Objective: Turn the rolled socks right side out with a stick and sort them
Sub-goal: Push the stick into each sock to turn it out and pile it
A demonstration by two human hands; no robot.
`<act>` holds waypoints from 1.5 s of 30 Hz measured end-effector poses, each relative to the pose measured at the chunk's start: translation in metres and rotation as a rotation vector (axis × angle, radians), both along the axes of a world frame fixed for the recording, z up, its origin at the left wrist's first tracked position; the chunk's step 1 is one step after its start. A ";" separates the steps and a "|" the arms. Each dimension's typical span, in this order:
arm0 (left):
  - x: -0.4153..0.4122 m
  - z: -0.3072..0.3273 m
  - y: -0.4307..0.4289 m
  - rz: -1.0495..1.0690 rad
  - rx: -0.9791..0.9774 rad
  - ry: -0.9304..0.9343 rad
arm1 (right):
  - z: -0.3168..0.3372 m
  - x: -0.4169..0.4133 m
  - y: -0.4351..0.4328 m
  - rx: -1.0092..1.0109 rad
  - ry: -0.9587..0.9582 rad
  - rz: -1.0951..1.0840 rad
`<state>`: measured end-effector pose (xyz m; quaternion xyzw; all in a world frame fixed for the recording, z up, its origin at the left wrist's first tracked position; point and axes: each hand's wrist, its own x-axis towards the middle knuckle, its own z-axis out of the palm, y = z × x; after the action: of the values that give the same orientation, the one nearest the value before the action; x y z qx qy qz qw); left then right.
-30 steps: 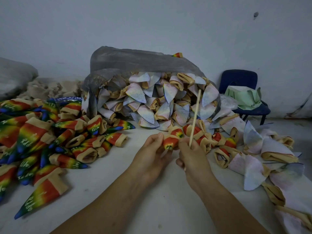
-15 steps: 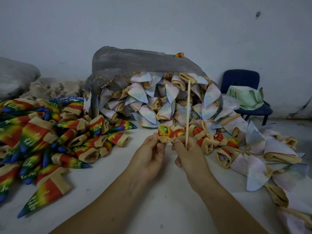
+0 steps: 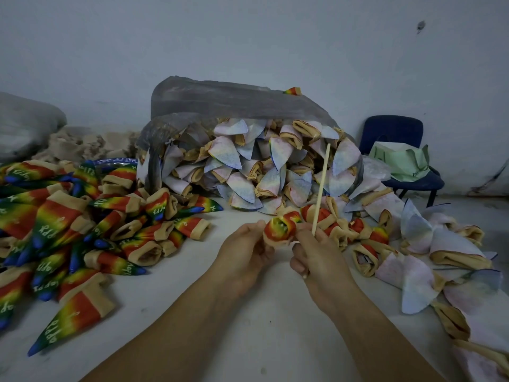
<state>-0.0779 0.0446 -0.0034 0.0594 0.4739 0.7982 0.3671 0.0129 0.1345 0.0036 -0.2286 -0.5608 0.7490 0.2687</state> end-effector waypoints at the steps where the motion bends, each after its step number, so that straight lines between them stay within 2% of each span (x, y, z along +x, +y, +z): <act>1: 0.000 -0.003 0.000 0.072 -0.046 0.145 | 0.001 0.001 0.001 0.002 -0.010 -0.008; 3: 0.002 -0.007 -0.001 0.141 -0.067 0.455 | 0.001 0.002 0.002 0.038 -0.040 -0.014; 5: 0.006 -0.003 -0.003 0.091 -0.080 0.715 | 0.000 0.003 0.002 0.095 -0.075 -0.006; 7: 0.008 -0.003 -0.002 0.011 -0.109 0.832 | -0.002 0.004 0.000 0.160 -0.108 0.017; 8: 0.008 -0.006 -0.001 -0.007 -0.096 0.833 | -0.002 0.004 0.000 0.187 -0.119 0.039; 11: 0.005 -0.011 -0.001 0.058 -0.064 0.640 | -0.003 0.005 -0.002 0.215 -0.127 0.111; 13: -0.003 -0.009 -0.002 0.087 0.099 0.255 | -0.004 0.006 -0.002 0.298 -0.166 0.124; 15: -0.014 -0.005 -0.006 0.104 0.310 -0.187 | -0.006 0.008 0.000 0.523 -0.273 0.108; 16: -0.020 -0.004 -0.009 0.127 0.381 -0.322 | -0.008 0.011 0.002 0.644 -0.326 0.116; 18: -0.031 -0.003 -0.016 0.171 0.467 -0.437 | -0.009 0.017 0.009 0.803 -0.395 0.166; 21: -0.042 -0.002 -0.021 0.232 0.531 -0.482 | -0.007 0.023 0.019 0.957 -0.493 0.213; 27: -0.050 -0.003 -0.022 0.265 0.514 -0.484 | -0.001 0.025 0.029 1.196 -0.626 0.164; 30: -0.048 -0.004 -0.021 0.246 0.517 -0.443 | -0.002 0.023 0.027 1.220 -0.697 0.183; 34: -0.036 -0.008 -0.012 0.133 0.382 -0.258 | -0.003 0.019 0.017 1.256 -0.731 0.136; 36: -0.036 -0.009 -0.010 0.125 0.378 -0.268 | -0.003 0.018 0.013 1.280 -0.746 0.122; 40: -0.040 -0.008 -0.015 0.046 0.548 -0.359 | -0.002 0.018 0.009 1.301 -0.695 0.107; 45: -0.036 -0.009 -0.017 -0.017 0.486 -0.313 | 0.000 0.018 0.006 1.386 -0.661 0.081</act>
<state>-0.1137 0.0281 -0.0124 0.0258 0.2058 0.8847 0.4174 0.0308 0.1404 0.0036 -0.1992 -0.9612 0.1285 0.1413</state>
